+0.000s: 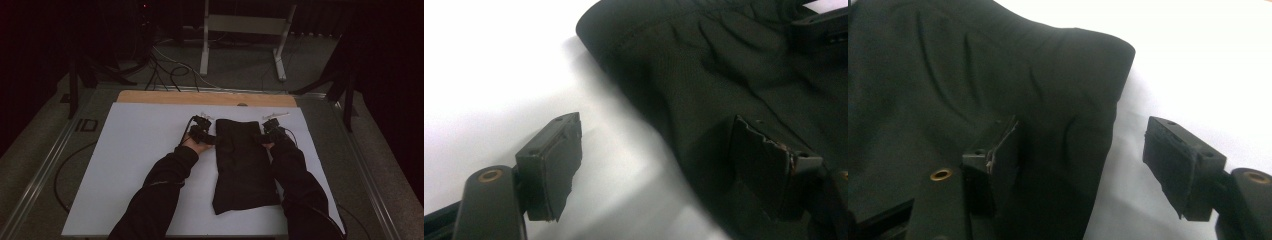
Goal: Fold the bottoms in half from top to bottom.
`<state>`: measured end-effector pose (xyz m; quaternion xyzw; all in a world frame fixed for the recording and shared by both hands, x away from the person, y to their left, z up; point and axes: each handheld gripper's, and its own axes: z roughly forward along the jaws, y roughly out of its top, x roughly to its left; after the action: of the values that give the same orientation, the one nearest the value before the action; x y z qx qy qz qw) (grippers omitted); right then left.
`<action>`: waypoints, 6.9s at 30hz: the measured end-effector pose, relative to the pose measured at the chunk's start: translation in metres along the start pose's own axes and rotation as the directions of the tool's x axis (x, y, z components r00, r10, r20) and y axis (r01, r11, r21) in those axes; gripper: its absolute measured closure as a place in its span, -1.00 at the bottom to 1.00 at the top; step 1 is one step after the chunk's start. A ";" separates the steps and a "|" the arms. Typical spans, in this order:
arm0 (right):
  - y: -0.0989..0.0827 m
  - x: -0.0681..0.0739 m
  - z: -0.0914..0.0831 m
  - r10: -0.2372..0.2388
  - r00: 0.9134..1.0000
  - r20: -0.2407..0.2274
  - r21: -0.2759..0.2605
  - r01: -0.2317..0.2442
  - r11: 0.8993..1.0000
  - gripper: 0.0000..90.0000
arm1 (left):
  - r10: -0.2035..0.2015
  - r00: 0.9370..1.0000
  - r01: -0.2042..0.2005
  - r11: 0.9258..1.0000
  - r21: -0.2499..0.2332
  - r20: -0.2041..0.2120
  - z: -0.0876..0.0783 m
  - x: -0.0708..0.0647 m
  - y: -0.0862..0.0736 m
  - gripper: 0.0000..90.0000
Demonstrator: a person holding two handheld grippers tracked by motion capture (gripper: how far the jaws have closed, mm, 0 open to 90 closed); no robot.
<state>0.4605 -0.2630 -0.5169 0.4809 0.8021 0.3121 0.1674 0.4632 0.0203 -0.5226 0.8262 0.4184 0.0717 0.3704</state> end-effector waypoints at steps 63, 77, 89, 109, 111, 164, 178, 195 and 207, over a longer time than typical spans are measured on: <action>0.031 0.012 -0.052 -0.054 0.995 -0.082 -0.096 0.046 0.994 0.92 | 0.141 0.981 -0.129 0.987 -0.096 0.134 -0.059 -0.022 0.041 0.95; 0.035 0.020 -0.080 -0.094 0.993 -0.072 -0.167 0.081 0.983 0.92 | 0.191 0.970 -0.171 0.976 -0.136 0.150 -0.084 -0.031 0.049 0.95; 0.015 0.027 -0.098 -0.119 0.989 -0.084 -0.190 0.101 0.977 0.92 | 0.214 0.958 -0.193 0.973 -0.124 0.192 -0.090 -0.044 0.032 0.95; -0.019 0.042 -0.116 -0.130 0.987 -0.098 -0.200 0.108 0.974 0.92 | 0.271 0.934 -0.253 0.962 -0.106 0.230 -0.104 -0.070 0.013 0.95; -0.022 0.043 -0.118 -0.142 0.985 -0.093 -0.200 0.121 0.972 0.92 | 0.274 0.933 -0.255 0.961 -0.107 0.236 -0.106 -0.074 0.011 0.95; -0.100 0.083 -0.137 -0.182 0.969 -0.169 -0.111 0.164 0.980 0.92 | 0.259 0.919 -0.262 0.965 -0.033 0.298 -0.107 -0.106 -0.072 0.95; -0.115 0.083 -0.136 -0.163 0.968 -0.193 -0.072 0.152 0.986 0.92 | 0.227 0.923 -0.235 0.972 -0.011 0.312 -0.102 -0.114 -0.094 0.94; -0.129 0.087 -0.129 -0.180 0.964 -0.195 -0.020 0.179 0.984 0.90 | 0.210 0.927 -0.226 0.974 0.017 0.311 -0.096 -0.111 -0.107 0.94; -0.130 0.087 -0.126 -0.208 0.959 -0.193 -0.019 0.209 0.978 0.84 | 0.208 0.929 -0.231 0.972 0.042 0.307 -0.090 -0.110 -0.111 0.92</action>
<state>0.2600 -0.2740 -0.5052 0.3612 0.8609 0.3375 0.1202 0.2834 0.0294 -0.5121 0.8827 0.2647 -0.0302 0.3872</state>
